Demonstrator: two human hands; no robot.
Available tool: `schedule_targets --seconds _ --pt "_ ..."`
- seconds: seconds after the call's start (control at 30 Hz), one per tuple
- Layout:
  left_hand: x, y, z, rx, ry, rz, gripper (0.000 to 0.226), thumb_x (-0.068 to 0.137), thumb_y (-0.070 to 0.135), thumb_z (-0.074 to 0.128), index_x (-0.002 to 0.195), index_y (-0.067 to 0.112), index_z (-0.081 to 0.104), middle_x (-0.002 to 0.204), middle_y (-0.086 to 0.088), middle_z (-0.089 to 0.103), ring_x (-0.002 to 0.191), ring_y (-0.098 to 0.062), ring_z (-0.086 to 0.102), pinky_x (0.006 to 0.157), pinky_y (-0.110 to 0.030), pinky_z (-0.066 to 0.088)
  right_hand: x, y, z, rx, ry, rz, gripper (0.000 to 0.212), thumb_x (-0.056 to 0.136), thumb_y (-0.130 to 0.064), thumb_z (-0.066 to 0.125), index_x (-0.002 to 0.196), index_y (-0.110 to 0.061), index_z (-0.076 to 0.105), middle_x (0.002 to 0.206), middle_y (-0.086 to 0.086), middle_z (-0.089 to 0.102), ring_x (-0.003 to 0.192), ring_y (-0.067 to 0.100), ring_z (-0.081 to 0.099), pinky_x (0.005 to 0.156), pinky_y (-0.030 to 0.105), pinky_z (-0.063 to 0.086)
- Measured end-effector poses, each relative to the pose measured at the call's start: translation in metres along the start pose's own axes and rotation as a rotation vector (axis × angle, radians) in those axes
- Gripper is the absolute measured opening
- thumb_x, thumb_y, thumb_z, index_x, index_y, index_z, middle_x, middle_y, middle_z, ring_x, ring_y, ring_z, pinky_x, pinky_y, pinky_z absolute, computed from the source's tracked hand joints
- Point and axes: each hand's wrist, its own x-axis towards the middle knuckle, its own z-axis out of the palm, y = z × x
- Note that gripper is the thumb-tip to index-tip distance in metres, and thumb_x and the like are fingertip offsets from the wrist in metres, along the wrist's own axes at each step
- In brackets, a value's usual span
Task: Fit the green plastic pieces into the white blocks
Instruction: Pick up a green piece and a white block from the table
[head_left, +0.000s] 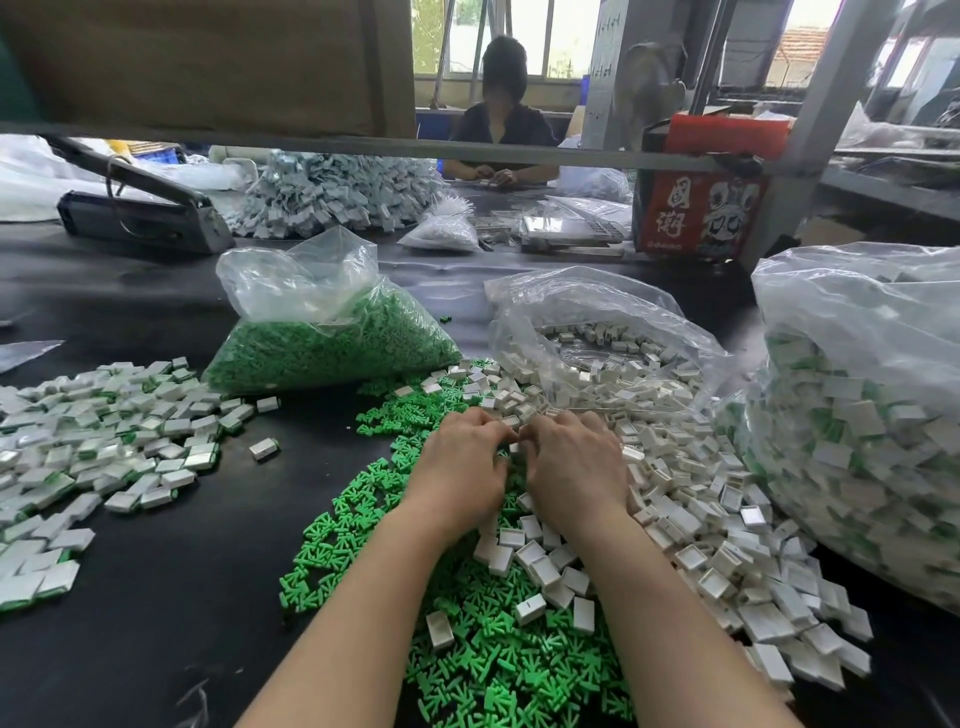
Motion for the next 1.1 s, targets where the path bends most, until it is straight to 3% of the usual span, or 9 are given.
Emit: schedule_targets --seconds 0.27,0.4,0.5,0.67,0.77,0.83,0.93,1.0,1.1 --pt "-0.001 -0.003 -0.003 -0.083 0.082 -0.001 0.026 0.094 0.019 0.055 0.116 0.020 0.067 0.116 0.002 0.059 0.111 -0.016 0.051 0.099 -0.034 0.044 0.000 -0.001 0.000 0.013 -0.035 0.006 0.029 0.095 -0.043 0.050 0.114 -0.024 0.060 0.116 -0.002 0.059 0.112 0.021 0.047 0.098 0.038 0.039" --pt "-0.001 -0.003 -0.001 -0.086 0.084 0.006 0.025 0.093 0.022 0.058 0.116 0.019 0.067 0.115 0.002 0.060 0.110 -0.016 0.052 0.100 -0.036 0.044 0.000 -0.002 0.001 0.090 0.014 -0.004 0.022 0.094 -0.037 0.055 0.109 -0.022 0.057 0.109 -0.001 0.062 0.106 0.020 0.049 0.094 0.036 0.041" --pt "-0.001 -0.001 -0.001 -0.170 0.116 -0.009 0.020 0.094 0.025 0.060 0.112 0.019 0.068 0.107 0.003 0.059 0.096 -0.013 0.057 0.090 -0.030 0.047 0.001 -0.002 0.001 0.176 0.049 -0.028 0.015 0.094 -0.032 0.056 0.105 -0.021 0.057 0.103 -0.003 0.066 0.095 0.017 0.051 0.086 0.033 0.042" --pt "-0.001 0.002 -0.010 -0.749 0.091 -0.187 0.020 0.097 0.030 0.060 0.085 0.017 0.070 0.064 0.010 0.067 0.054 -0.001 0.057 0.053 -0.018 0.043 0.002 -0.003 -0.003 0.434 0.210 -0.117 0.006 0.088 -0.027 0.068 0.094 -0.025 0.066 0.089 -0.015 0.070 0.076 0.004 0.050 0.067 0.018 0.034" --pt "-0.002 -0.003 -0.016 -1.056 0.014 -0.299 0.015 0.092 0.022 0.066 0.086 0.010 0.071 0.057 0.006 0.067 0.044 0.000 0.053 0.039 -0.012 0.038 0.003 -0.003 -0.004 0.590 0.158 -0.134 0.010 0.085 -0.026 0.073 0.093 -0.023 0.068 0.087 -0.014 0.071 0.085 0.011 0.061 0.076 0.033 0.049" --pt "-0.002 -0.009 -0.019 -1.155 0.008 -0.339 0.008 0.089 0.011 0.068 0.091 0.005 0.071 0.063 0.000 0.071 0.050 -0.005 0.062 0.043 -0.014 0.044 0.003 -0.002 -0.006 0.633 0.095 -0.133 0.016 0.083 -0.028 0.074 0.093 -0.023 0.064 0.085 -0.011 0.069 0.084 0.014 0.065 0.079 0.040 0.054" --pt "-0.001 -0.023 -0.022 -1.213 0.021 -0.351 0.013 0.080 0.003 0.072 0.093 0.008 0.073 0.081 -0.009 0.076 0.070 -0.015 0.071 0.059 -0.018 0.053 0.004 0.001 -0.008 0.398 -0.131 -0.161 0.021 0.080 -0.046 0.072 0.090 -0.030 0.062 0.084 -0.013 0.064 0.081 0.009 0.061 0.080 0.033 0.054" --pt "0.000 -0.028 -0.023 -1.279 0.030 -0.356 0.022 0.069 0.009 0.077 0.091 0.010 0.073 0.084 -0.010 0.076 0.073 -0.016 0.072 0.061 -0.021 0.055 0.003 0.000 -0.010 0.223 -0.251 -0.178 0.029 0.078 -0.057 0.070 0.095 -0.034 0.064 0.093 -0.013 0.064 0.089 0.009 0.057 0.083 0.030 0.049" --pt "0.000 -0.030 -0.024 -1.366 0.035 -0.330 0.041 0.058 0.018 0.082 0.097 0.011 0.070 0.088 -0.009 0.076 0.077 -0.016 0.073 0.068 -0.026 0.055 0.003 -0.005 -0.010 0.136 -0.244 -0.202 0.026 0.082 -0.054 0.067 0.101 -0.036 0.065 0.105 -0.011 0.064 0.101 0.012 0.053 0.094 0.036 0.045"
